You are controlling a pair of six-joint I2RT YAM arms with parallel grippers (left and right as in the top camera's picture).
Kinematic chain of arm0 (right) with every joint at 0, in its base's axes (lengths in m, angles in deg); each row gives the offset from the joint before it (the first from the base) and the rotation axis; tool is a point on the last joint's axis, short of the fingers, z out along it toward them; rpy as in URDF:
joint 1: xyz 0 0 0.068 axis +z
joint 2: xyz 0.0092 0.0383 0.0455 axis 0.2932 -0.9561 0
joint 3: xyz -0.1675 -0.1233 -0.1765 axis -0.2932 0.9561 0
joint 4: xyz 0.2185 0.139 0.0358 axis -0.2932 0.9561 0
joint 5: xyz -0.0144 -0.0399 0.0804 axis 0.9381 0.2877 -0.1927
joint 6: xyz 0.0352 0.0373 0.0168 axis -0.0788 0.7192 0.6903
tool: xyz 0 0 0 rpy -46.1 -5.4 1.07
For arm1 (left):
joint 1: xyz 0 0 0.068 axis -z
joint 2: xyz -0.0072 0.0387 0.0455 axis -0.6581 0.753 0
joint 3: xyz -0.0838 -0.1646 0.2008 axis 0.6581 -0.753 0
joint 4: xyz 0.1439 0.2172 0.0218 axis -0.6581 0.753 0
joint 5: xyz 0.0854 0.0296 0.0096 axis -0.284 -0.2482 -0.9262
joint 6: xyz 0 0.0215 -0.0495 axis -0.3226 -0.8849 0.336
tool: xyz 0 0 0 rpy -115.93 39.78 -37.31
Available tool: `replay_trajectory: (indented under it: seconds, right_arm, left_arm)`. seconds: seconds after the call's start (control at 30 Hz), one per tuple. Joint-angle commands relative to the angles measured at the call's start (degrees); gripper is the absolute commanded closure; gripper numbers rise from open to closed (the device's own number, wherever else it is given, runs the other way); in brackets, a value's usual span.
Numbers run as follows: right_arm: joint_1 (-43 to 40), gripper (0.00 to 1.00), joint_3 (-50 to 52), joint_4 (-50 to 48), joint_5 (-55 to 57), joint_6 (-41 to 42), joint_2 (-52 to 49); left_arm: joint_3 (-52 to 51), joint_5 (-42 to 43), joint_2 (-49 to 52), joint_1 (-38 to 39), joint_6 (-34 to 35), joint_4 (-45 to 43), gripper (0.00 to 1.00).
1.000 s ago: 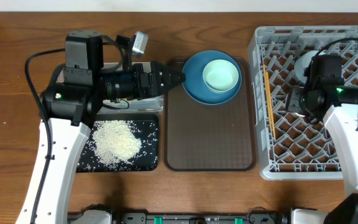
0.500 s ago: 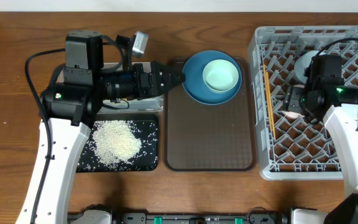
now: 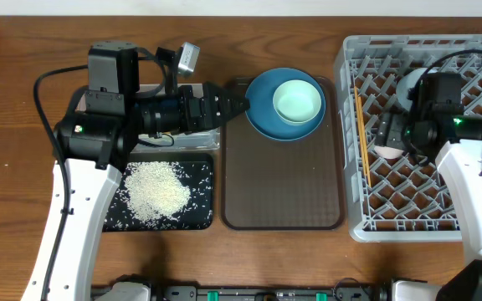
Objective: Sort waste into correct bins and load items into the dishwasher rack
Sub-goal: 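Release the cup in the rack and withdraw the right gripper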
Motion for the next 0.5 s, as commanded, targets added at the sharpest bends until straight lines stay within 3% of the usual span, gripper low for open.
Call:
replay_trajectory:
  seconds: [0.0,0.13,0.47]
  right_arm:
    - [-0.3,0.12,0.3,-1.1,-16.7,-8.2,0.0]
    - [-0.3,0.12,0.3,-2.3,-28.5,-12.5,0.0]
    - [4.3,0.12,0.3,-5.2,-29.4,-12.5,0.0]
  left_arm:
    - [0.0,-0.3,0.0,-0.2,-0.1,0.0,0.05]
    - [0.0,-0.3,0.0,-0.2,-0.1,0.0,0.05]
    - [0.0,-0.3,0.0,-0.2,-0.1,0.0,0.05]
